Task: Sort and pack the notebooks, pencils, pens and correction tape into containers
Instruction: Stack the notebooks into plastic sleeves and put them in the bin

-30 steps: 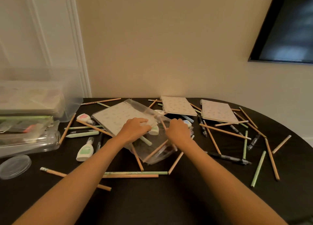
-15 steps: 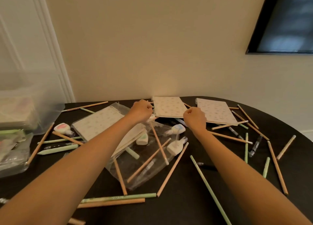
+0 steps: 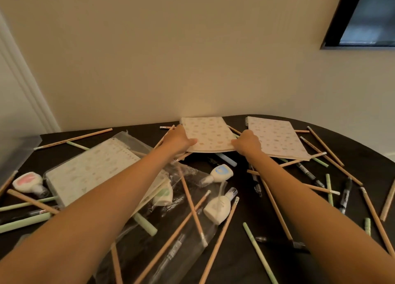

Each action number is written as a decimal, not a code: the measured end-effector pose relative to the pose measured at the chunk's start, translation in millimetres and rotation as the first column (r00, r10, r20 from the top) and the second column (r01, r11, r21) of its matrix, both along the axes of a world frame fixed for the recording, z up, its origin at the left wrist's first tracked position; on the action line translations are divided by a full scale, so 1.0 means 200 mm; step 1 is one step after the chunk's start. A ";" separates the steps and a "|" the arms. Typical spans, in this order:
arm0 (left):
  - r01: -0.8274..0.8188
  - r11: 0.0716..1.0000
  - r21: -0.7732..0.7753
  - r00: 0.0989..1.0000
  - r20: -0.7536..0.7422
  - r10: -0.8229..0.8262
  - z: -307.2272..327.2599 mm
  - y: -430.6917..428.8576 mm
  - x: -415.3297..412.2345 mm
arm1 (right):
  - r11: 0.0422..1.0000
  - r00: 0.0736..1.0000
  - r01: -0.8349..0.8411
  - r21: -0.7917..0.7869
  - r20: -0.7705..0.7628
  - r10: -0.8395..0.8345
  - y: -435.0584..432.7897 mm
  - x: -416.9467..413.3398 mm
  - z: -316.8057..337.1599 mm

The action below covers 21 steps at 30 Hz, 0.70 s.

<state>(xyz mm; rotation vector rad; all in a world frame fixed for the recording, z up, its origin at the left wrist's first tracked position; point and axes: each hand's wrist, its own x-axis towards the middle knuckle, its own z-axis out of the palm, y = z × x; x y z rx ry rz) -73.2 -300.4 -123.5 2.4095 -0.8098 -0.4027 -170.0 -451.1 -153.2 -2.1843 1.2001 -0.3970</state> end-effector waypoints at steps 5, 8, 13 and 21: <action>-0.109 0.977 -0.182 0.993 -0.074 0.097 0.00 0.00 -0.04 | 0.990 0.982 0.071 0.125 0.164 -0.091 -0.02 0.00 0.06; -0.161 0.955 -0.248 0.980 -0.151 0.126 0.03 0.03 -0.07 | 0.975 0.957 0.094 0.201 0.252 -0.144 0.02 -0.04 0.10; -0.227 0.898 -0.376 0.970 -0.169 0.175 0.09 0.16 -0.14 | 0.919 0.886 0.024 0.394 0.417 -0.202 0.15 -0.18 0.24; -0.252 0.780 -0.573 0.958 -0.261 0.117 0.23 0.55 -0.33 | 0.591 0.608 -0.566 0.575 0.775 -0.172 0.50 -0.44 0.36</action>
